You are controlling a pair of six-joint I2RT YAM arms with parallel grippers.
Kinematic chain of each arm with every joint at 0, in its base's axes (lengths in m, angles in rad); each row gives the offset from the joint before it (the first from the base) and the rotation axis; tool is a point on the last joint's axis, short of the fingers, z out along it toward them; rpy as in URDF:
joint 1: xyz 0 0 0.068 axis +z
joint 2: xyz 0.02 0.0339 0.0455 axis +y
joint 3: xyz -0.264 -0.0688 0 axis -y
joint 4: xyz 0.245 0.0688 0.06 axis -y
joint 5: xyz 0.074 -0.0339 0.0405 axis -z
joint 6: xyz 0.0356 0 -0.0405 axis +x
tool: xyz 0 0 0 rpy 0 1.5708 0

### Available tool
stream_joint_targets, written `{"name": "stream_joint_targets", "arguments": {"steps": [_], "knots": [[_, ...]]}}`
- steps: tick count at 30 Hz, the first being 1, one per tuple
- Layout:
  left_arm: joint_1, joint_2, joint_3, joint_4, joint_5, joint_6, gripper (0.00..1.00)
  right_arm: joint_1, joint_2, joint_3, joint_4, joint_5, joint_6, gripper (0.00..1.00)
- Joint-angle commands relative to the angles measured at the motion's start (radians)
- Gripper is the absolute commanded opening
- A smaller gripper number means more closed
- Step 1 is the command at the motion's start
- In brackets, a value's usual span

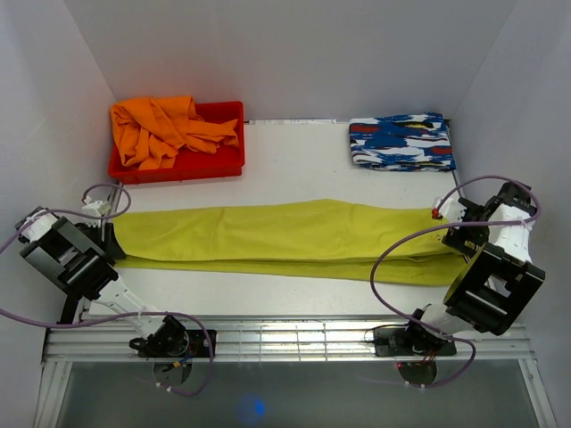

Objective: Fold and stack the trousers
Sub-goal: Fold the trousers

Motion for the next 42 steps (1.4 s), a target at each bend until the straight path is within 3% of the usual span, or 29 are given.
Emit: {"name": "stream_joint_targets", "arguments": {"steps": [1, 3, 4, 12, 17, 20, 22, 26, 30, 36, 42], "knots": [[-0.013, -0.173, 0.019, 0.019, 0.036, 0.097, 0.66, 0.000, 0.005, 0.192, -0.137, 0.000, -0.003, 0.92], [-0.013, -0.189, 0.057, -0.020, 0.053, 0.143, 0.68, 0.000, 0.036, 0.295, -0.235, -0.021, -0.009, 0.95], [-0.013, -0.193, 0.074, -0.050, 0.060, 0.148, 0.82, 0.000, 0.037, 0.315, -0.305, -0.029, -0.015, 0.95], [-0.013, -0.150, 0.273, -0.143, 0.165, 0.120, 0.84, -0.011, -0.073, 0.263, -0.370, 0.015, -0.164, 1.00], [-0.055, -0.135, 0.240, -0.149, 0.163, 0.100, 0.82, -0.009, -0.027, 0.306, -0.381, -0.006, -0.049, 0.72], [-0.104, -0.165, 0.126, -0.058, 0.120, 0.034, 0.81, 0.000, 0.074, 0.374, -0.442, -0.001, 0.142, 0.61], [-0.125, -0.182, 0.070, 0.006, 0.105, 0.008, 0.80, 0.001, 0.141, 0.379, -0.479, 0.008, 0.270, 0.59], [-0.161, -0.172, 0.006, 0.016, 0.090, -0.033, 0.79, 0.001, 0.175, 0.352, -0.459, 0.006, 0.359, 0.58], [-0.187, -0.138, 0.016, -0.127, 0.094, 0.150, 0.74, 0.067, 0.116, 0.280, -0.413, -0.015, 0.300, 0.59], [-0.352, -0.207, -0.122, -0.108, 0.004, 0.283, 0.63, 0.239, -0.024, 0.080, -0.286, 0.051, 0.229, 0.61], [-0.683, -0.333, -0.216, 0.055, 0.064, 0.104, 0.57, 0.325, -0.099, -0.012, -0.222, 0.043, 0.232, 0.59]]}}
